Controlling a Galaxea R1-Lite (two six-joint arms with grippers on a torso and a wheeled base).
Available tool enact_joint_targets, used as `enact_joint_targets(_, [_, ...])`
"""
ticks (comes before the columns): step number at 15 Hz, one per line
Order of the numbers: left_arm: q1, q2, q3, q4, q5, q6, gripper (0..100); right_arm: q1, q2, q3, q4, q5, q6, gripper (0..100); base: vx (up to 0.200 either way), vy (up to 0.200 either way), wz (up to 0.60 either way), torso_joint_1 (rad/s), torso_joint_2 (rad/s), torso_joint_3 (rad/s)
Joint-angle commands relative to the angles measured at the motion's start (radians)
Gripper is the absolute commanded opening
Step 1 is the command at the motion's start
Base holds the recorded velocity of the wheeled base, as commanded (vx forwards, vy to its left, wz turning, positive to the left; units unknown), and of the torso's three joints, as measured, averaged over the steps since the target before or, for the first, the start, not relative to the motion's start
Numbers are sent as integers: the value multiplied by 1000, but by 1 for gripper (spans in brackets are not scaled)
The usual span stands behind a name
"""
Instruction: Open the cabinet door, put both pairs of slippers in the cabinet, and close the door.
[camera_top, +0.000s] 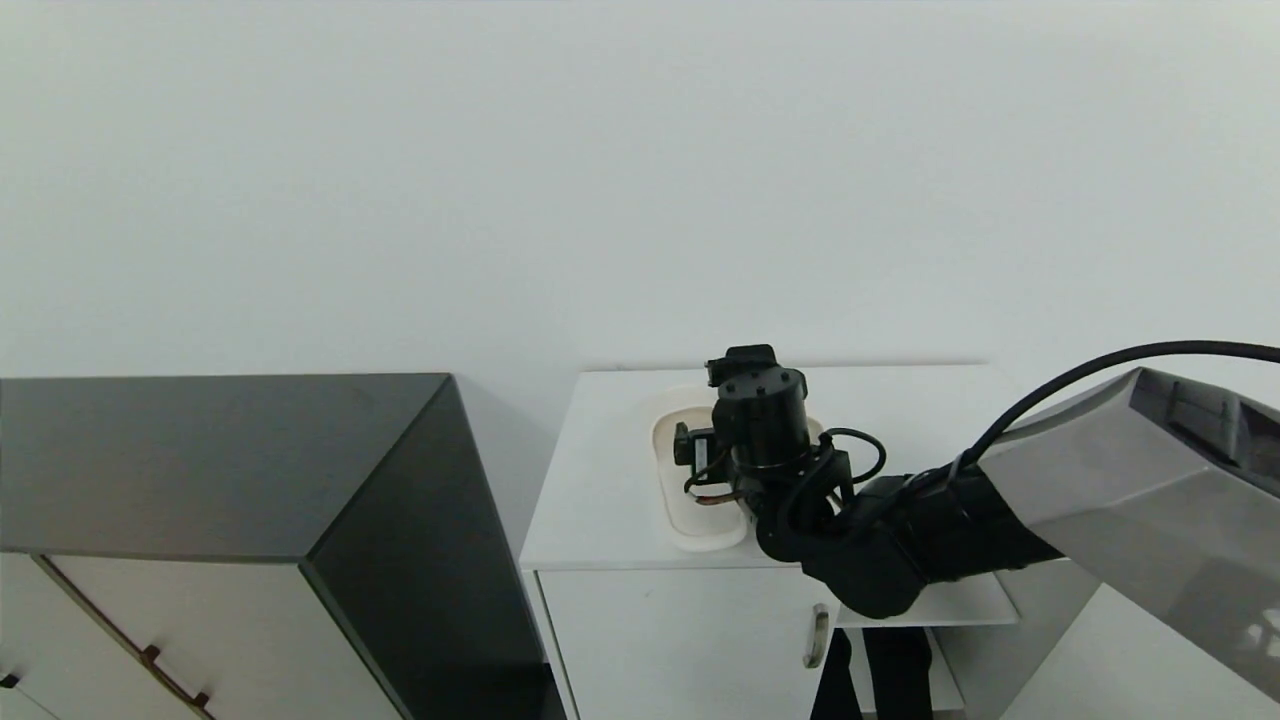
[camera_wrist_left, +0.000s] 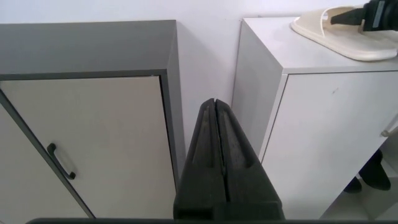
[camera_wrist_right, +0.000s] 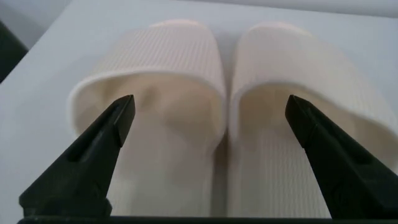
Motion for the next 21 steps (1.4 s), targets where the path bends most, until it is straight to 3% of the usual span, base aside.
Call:
enact_joint_targets(1, [0,0,0,0,1,0,0,-17,46,-45,1,-1,-4,100,0,0,0,0,0,0])
enact_joint_targets(3, [2,0,0,0,1,0,0,-28,60,-65,1,-1,-4,100,0,0,0,0,0,0])
enact_joint_targets(4, [0,0,0,0,1,0,0,-29,63,-68,1,-1,-6,0,0,0,0,0,0,0])
enact_joint_targets(14, [0,0,0,0,2,-2,0,-19,11,-49,0,-7,-20,0,0,0,0,0,0,0])
enact_joint_targets(19, [0,0,0,0,4,-2,0,15,-170,202,-59,49,-17,0,0,0,0,0,0,0])
enact_joint_targets(21, [0,0,0,0,4,-2,0,17,-275,396,-143,113,-34,0,0,0,0,0,0,0])
